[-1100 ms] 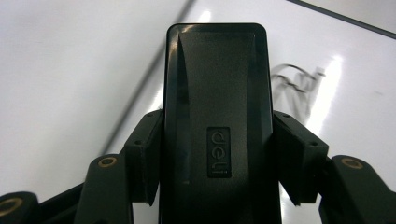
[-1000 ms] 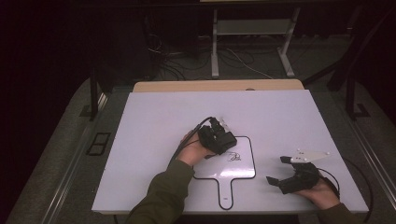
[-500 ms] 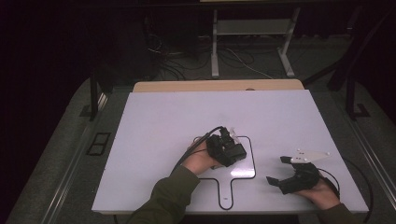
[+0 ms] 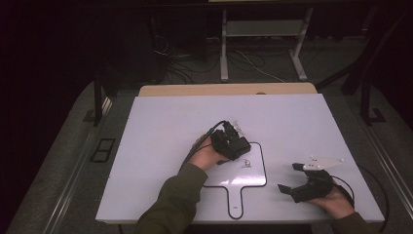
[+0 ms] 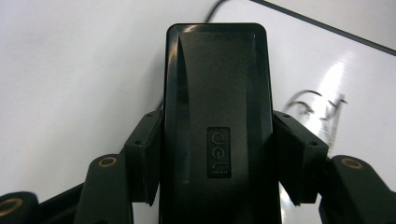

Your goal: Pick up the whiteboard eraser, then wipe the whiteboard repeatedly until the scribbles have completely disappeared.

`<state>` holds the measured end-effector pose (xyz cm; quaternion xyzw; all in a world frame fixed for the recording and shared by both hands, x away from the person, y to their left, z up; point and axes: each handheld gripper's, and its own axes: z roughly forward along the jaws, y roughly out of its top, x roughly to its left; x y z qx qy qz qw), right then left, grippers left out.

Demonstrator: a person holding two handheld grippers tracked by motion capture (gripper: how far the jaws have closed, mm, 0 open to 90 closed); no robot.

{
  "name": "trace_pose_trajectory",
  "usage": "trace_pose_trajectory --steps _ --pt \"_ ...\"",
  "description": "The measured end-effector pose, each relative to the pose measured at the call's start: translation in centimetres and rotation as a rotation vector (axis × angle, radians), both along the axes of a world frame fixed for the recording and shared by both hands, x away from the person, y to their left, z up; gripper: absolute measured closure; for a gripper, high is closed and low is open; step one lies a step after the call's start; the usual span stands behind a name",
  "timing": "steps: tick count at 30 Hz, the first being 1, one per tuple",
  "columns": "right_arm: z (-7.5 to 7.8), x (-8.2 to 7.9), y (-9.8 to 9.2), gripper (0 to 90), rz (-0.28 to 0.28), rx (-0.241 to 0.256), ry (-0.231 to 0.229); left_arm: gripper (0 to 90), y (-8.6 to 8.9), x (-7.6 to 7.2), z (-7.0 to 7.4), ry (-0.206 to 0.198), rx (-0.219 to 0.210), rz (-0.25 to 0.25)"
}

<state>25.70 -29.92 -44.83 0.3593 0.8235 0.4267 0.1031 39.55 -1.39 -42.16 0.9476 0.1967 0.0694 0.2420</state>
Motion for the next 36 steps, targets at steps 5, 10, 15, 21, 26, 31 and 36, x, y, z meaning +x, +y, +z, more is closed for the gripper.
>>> trace_pose_trajectory --steps 5,10,15,21,26,31,36 --pt "0.0 0.0 0.0 0.0 -0.004 0.0 0.002 39.3 -0.6 -0.6 0.0 0.001 0.003 -0.019" --pt "0.0 0.0 0.0 0.0 0.0 0.0 0.0 39.3 -1.5 -1.9 0.1 -0.015 0.019 -0.08" --pt "0.0 0.0 0.0 0.0 0.0 0.001 0.0 39.3 -1.9 -3.2 0.1 -0.003 0.015 -0.116" --pt "0.0 0.0 0.0 0.0 -0.004 0.004 0.01 39.3 -2.3 -4.5 0.0 0.0 -0.003 -0.133" --pt "0.0 0.0 0.0 0.0 -0.003 0.002 0.002 39.3 -2.1 -3.4 0.1 0.006 0.01 -0.122" --pt "0.0 -0.1 0.0 0.0 -0.003 0.001 0.001 39.3 -2.0 -1.9 0.0 -0.01 0.01 -0.078" --pt "0.0 0.0 -0.1 0.0 -0.005 0.003 0.002 39.3 -2.1 -0.9 0.2 -0.017 0.037 -0.079"
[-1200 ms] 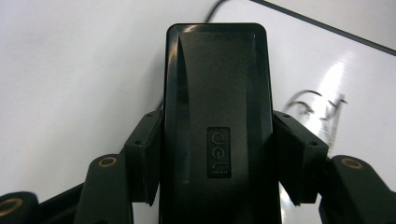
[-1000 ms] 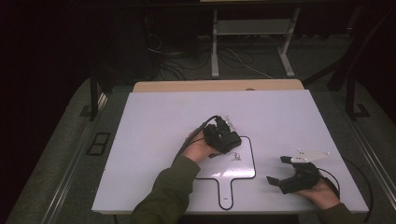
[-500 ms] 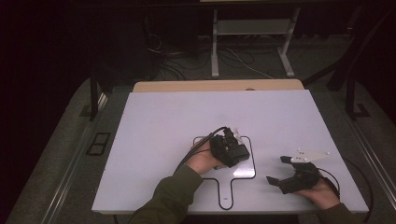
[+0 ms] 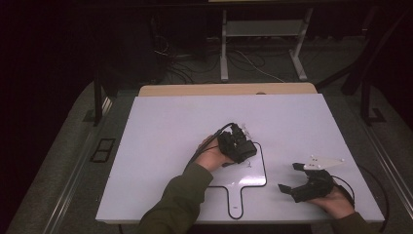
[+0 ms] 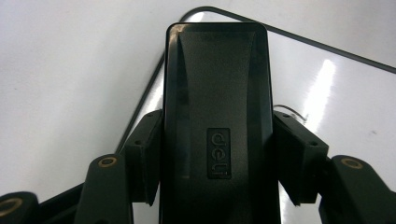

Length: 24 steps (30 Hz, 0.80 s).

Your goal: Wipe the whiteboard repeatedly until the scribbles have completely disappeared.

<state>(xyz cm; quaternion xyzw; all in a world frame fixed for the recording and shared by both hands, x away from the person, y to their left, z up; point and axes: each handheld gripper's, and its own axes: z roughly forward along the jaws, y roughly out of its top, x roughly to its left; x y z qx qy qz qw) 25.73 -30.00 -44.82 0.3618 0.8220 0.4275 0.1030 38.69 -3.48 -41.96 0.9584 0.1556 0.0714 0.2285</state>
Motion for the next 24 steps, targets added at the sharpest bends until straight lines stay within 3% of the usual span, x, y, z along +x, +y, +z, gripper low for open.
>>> trace_pose_trajectory --steps 1,16,19,24 --pt "0.0 0.0 0.0 0.0 0.001 0.001 0.0 39.3 -0.2 -0.1 -0.1 -0.002 -0.016 0.011" --pt "0.0 0.0 0.0 0.0 0.002 0.0 -0.003 39.3 -1.4 -3.6 -0.1 0.008 -0.012 -0.084" --pt "0.0 0.1 0.0 0.0 0.004 -0.003 -0.011 39.3 -1.5 -3.1 0.0 0.016 -0.006 -0.083" --pt "0.0 0.0 0.0 0.0 0.001 -0.003 -0.002 39.3 -1.8 -1.7 0.0 0.005 -0.007 -0.04"
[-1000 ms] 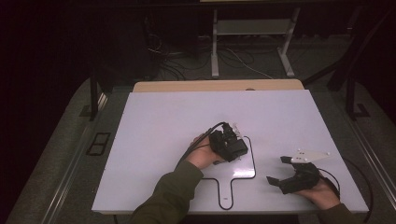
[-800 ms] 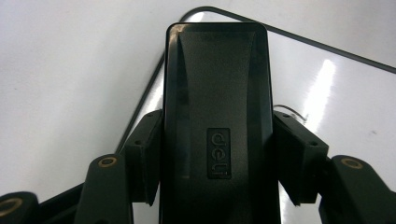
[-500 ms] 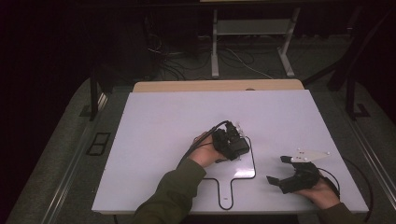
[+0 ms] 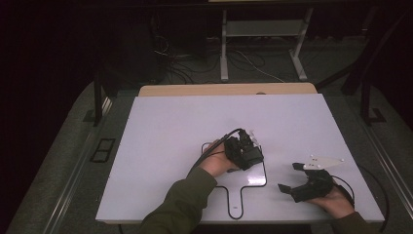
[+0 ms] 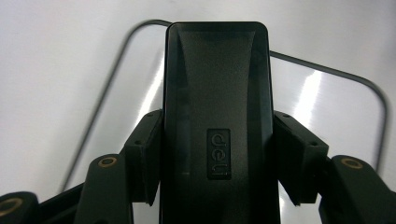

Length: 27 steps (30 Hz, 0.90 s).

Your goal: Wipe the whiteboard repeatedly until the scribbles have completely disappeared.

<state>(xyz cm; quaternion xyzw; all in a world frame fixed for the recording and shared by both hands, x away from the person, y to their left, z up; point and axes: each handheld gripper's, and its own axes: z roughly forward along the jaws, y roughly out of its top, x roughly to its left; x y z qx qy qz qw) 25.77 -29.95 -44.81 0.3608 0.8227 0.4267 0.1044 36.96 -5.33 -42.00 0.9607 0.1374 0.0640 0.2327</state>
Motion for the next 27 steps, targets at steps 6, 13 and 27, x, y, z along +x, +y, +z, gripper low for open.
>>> trace_pose_trajectory --steps 6,13,27 --pt "0.0 0.0 -0.1 0.0 -0.001 0.004 0.0 39.3 -0.4 1.7 0.1 -0.029 0.035 0.026" --pt "0.1 0.0 -0.1 0.0 -0.002 0.01 0.001 39.3 -0.5 2.7 0.2 -0.044 0.049 0.041" --pt "0.1 -0.1 -0.1 0.0 -0.002 0.008 0.003 39.3 -1.2 -1.7 0.1 0.005 0.019 -0.066"
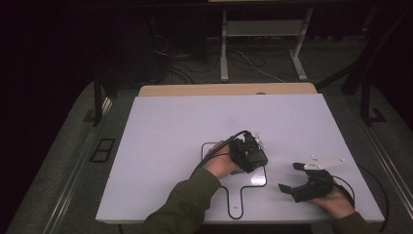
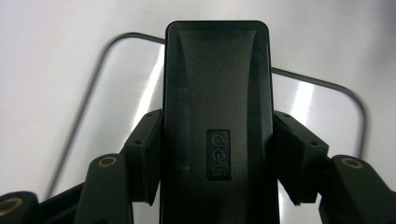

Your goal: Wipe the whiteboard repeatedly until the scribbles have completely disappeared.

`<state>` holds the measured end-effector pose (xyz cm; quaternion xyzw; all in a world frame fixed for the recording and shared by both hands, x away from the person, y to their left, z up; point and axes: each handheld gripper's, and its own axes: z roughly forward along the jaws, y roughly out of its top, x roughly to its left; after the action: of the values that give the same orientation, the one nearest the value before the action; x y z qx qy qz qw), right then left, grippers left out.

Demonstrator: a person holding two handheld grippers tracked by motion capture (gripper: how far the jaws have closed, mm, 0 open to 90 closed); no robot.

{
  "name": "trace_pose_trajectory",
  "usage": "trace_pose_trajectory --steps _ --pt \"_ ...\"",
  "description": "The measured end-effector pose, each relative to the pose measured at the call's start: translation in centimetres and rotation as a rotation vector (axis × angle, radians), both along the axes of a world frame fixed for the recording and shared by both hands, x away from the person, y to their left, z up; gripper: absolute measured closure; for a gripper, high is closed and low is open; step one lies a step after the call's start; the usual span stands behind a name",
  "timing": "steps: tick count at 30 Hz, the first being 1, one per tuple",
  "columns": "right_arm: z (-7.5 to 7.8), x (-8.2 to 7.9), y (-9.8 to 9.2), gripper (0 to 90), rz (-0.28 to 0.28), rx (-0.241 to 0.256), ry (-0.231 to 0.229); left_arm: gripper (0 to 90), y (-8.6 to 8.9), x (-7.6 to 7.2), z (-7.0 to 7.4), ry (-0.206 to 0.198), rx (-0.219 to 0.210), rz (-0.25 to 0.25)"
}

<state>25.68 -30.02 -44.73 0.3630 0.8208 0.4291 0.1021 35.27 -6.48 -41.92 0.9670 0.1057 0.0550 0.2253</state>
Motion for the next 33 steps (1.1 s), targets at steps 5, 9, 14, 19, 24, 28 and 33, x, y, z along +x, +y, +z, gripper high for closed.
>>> trace_pose_trajectory --steps 5,9,14,19,24,28,33 --pt "0.0 0.0 0.1 0.0 0.001 -0.002 -0.001 39.3 0.1 -0.1 -0.1 0.013 -0.015 -0.004" --pt "0.0 0.0 0.1 0.0 0.002 -0.003 -0.001 39.3 0.0 0.9 -0.1 0.019 -0.019 0.019" --pt "-0.1 0.1 0.0 0.0 0.003 -0.004 -0.004 39.3 -0.2 2.4 -0.2 0.024 -0.027 0.056" --pt "0.0 0.1 -0.1 0.0 0.0 0.0 -0.002 39.3 0.1 3.9 -0.2 0.012 -0.029 0.092" --pt "0.0 0.1 -0.1 0.0 0.0 0.0 -0.005 39.3 1.2 5.0 -0.2 0.01 -0.029 0.138" --pt "0.0 0.1 -0.1 0.0 0.002 -0.001 -0.005 39.3 1.8 5.0 -0.2 0.012 -0.023 0.146" --pt "0.0 0.1 -0.1 0.0 0.001 -0.002 -0.002 39.3 1.4 4.0 -0.1 0.014 -0.02 0.107"
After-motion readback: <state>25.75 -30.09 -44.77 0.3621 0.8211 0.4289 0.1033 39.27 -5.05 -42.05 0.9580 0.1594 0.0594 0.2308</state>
